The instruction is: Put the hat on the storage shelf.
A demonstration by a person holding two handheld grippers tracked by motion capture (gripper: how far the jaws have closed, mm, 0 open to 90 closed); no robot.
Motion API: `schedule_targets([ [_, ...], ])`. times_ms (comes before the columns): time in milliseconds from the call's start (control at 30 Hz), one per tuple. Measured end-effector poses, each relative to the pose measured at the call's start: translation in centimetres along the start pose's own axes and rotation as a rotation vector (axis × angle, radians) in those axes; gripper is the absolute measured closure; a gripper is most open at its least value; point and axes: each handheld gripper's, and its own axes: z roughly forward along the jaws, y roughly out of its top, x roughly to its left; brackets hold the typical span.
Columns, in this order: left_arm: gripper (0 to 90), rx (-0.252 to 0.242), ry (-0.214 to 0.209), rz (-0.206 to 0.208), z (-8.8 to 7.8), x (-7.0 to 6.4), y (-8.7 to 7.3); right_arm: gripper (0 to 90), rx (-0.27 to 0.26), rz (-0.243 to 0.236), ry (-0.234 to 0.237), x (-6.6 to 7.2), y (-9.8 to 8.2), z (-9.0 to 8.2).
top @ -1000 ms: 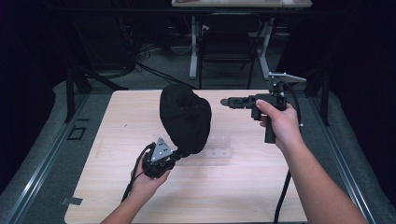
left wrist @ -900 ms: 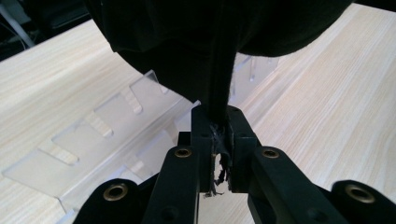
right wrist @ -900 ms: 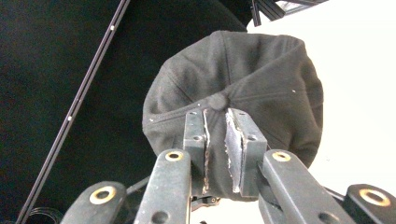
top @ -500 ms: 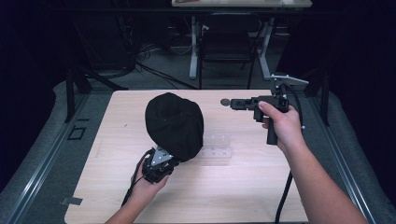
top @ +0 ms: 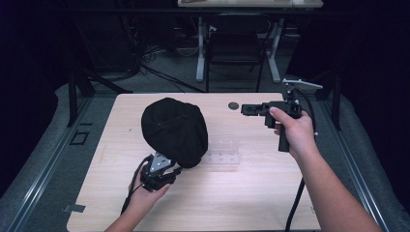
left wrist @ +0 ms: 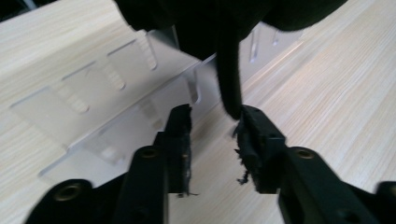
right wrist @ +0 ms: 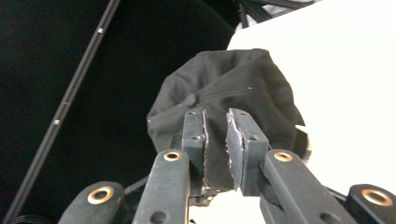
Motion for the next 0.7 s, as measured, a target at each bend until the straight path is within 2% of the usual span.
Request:
schedule_targets([
  [167, 56.2, -0.006, 0.024, -0.040, -1.6, 1.0, -0.8, 76.5, 0.006, -0.016, -0.027, 0.0, -0.4, -0.3],
  [333, 52.3, -0.039, 0.044, -0.098, -2.8, 2.3, -1.7, 75.6, 0.006, -0.049, -0.086, 0.2, -0.8, -0.6],
  [400, 50.8, -0.055, 0.049, -0.121, -3.0, 2.8, -2.1, 75.2, 0.011, -0.067, -0.110, 0.2, -1.1, -0.7],
  [433, 49.9, -0.068, 0.050, -0.146, -3.2, 3.3, -2.5, 75.2, 0.012, -0.073, -0.119, 0.2, -1.3, -0.6],
  [500, 48.7, -0.071, 0.047, -0.160, -3.2, 3.5, -2.7, 75.0, 0.018, -0.078, -0.126, 0.1, -1.5, -0.6],
  [567, 48.2, -0.065, 0.043, -0.167, -3.1, 3.8, -3.0, 75.0, 0.022, -0.085, -0.134, 0.0, -1.7, -0.6],
  [600, 47.9, -0.044, 0.052, -0.174, -3.1, 4.0, -3.3, 74.7, 0.022, -0.093, -0.148, -0.2, -1.9, -0.6],
  [700, 47.3, -0.040, 0.062, -0.186, -2.9, 4.3, -3.8, 74.6, 0.026, -0.090, -0.157, -0.7, -2.3, -0.6],
])
